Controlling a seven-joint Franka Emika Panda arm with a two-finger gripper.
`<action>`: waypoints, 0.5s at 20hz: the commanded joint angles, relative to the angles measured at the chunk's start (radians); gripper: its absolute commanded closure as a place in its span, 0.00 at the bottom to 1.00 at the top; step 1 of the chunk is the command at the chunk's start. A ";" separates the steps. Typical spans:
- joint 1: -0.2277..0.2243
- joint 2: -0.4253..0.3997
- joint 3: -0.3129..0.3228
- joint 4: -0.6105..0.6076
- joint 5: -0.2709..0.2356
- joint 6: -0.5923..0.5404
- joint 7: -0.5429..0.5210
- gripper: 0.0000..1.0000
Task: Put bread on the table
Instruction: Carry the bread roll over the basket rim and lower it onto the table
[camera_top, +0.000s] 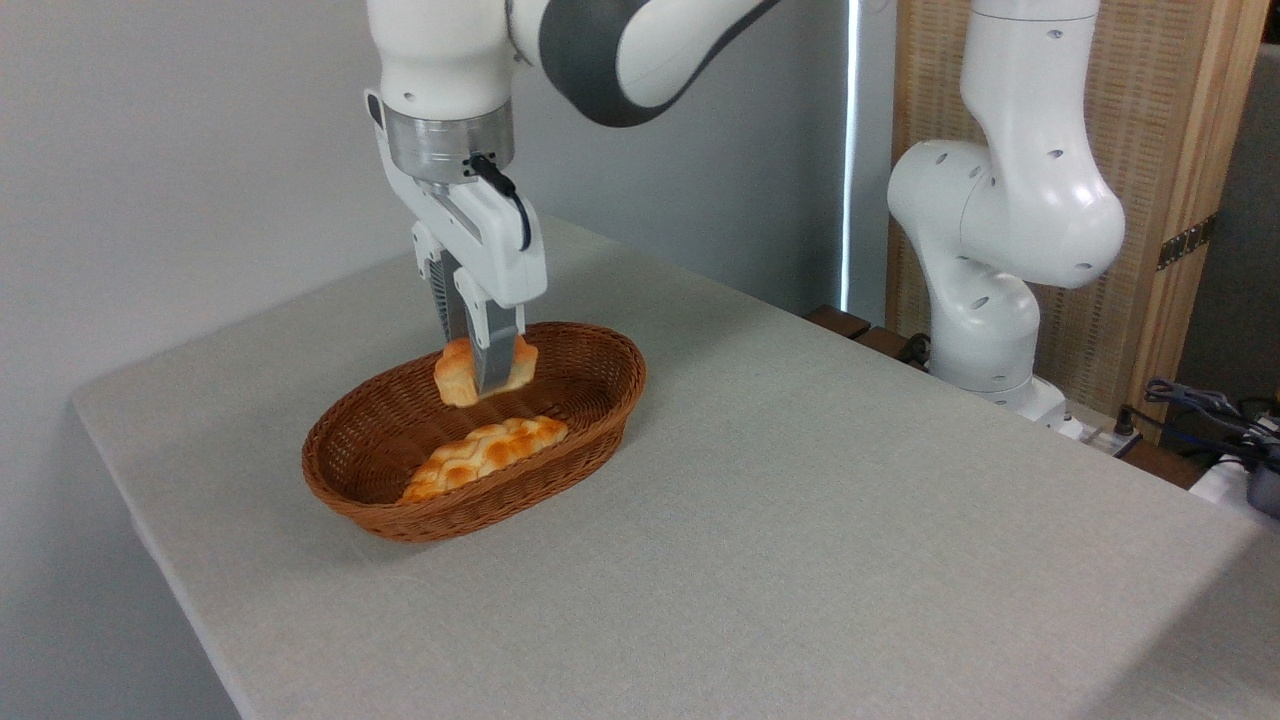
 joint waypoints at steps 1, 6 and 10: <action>-0.003 0.015 0.083 0.042 0.070 -0.009 0.095 0.52; -0.001 0.141 0.106 0.042 0.162 0.120 0.155 0.48; -0.001 0.199 0.106 0.040 0.179 0.186 0.157 0.41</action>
